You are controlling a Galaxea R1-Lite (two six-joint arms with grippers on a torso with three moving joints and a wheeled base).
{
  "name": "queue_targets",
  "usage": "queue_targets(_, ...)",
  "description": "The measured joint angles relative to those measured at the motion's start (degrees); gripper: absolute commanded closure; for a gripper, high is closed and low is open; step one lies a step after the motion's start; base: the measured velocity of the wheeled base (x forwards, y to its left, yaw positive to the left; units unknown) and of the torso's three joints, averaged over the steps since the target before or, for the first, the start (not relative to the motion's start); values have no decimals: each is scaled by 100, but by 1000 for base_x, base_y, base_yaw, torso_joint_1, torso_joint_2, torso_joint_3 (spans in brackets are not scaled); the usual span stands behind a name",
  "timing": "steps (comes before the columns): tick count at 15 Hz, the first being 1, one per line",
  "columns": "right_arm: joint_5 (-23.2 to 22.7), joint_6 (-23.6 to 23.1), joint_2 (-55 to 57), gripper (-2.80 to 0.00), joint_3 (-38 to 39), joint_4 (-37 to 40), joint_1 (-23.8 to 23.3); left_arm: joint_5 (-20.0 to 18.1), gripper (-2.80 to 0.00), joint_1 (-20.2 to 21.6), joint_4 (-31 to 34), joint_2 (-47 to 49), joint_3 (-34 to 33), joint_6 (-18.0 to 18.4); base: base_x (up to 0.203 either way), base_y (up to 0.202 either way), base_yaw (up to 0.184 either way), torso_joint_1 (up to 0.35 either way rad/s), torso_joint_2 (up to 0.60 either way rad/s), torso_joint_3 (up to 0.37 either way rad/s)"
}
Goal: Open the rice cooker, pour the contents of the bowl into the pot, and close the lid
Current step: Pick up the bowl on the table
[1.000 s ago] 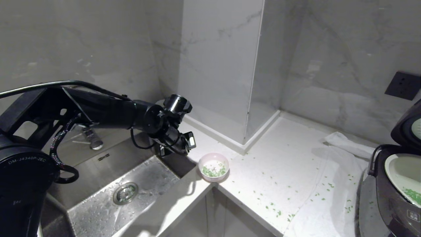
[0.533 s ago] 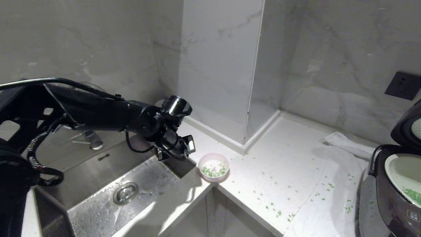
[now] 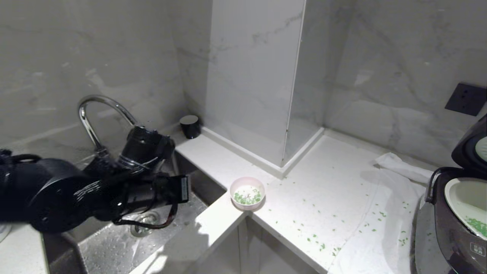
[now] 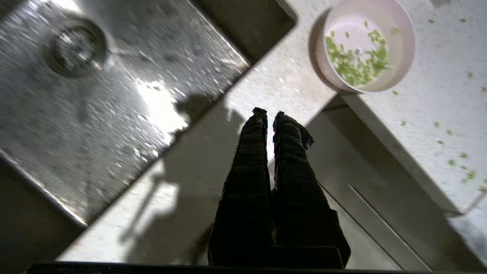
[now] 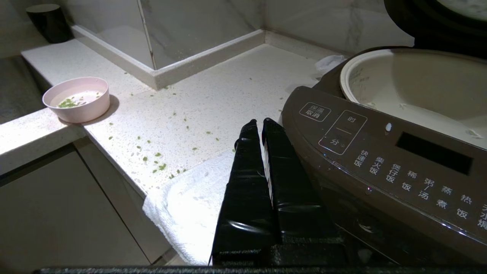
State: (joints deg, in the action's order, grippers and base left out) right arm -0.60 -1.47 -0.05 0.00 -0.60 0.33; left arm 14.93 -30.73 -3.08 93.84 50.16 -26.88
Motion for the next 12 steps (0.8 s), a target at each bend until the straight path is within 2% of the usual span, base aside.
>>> queue_targets(2,0,0,0,0,0,0,0,419,0,0,-760,-664,-607,340,0,0,0,0,0,0)
queue_targets(4,2,-1,0,0,0,0,0,687,0,108,-1029,-1390,-965,546,0,0,0,0,0,0)
queue_targets(7,0,1,0,0,0,0,0,1005,0,760,-1094,-2368,-1343,1013,0,0,0,0,0,0)
queue_targets(9,2,-1,0,0,0,0,0,1048,0,1103,-1071,-3077,-1520,1247,0,0,0,0,0,0)
queue_targets(12,0,-1,0,0,0,0,0,1075,0,1580,-680,-4215,-1655,1568,0,0,0,0,0,0)
